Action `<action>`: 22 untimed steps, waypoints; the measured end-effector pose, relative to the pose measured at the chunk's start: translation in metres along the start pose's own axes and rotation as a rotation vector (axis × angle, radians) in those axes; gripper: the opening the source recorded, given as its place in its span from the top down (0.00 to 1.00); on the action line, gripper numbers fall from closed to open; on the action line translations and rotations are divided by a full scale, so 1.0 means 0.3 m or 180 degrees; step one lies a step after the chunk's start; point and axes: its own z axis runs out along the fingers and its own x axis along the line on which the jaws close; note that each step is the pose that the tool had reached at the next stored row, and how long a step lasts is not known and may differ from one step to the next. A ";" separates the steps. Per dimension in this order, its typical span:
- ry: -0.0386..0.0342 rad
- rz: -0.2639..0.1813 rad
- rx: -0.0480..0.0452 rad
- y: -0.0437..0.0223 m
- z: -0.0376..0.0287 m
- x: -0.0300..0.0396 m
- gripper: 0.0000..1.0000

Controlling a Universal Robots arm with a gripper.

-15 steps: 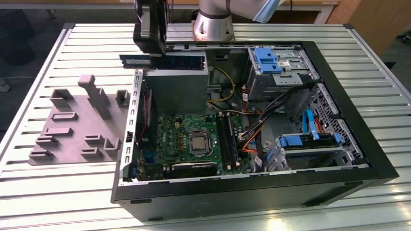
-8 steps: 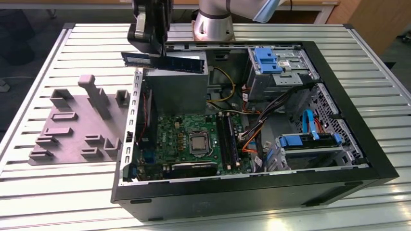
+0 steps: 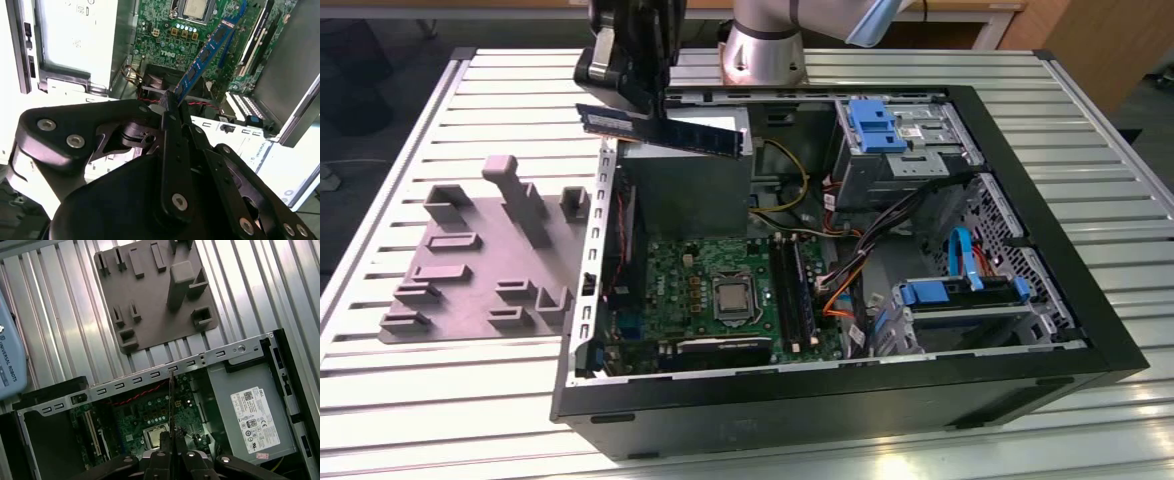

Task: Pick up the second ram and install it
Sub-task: 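Pick up the second ram and move it above second insertion slot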

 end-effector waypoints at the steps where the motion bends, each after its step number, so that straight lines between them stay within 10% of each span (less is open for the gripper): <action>1: 0.0000 0.0000 0.0000 0.000 0.000 0.000 0.86; 22: 0.0014 -0.0338 -0.0003 -0.105 0.017 -0.034 0.86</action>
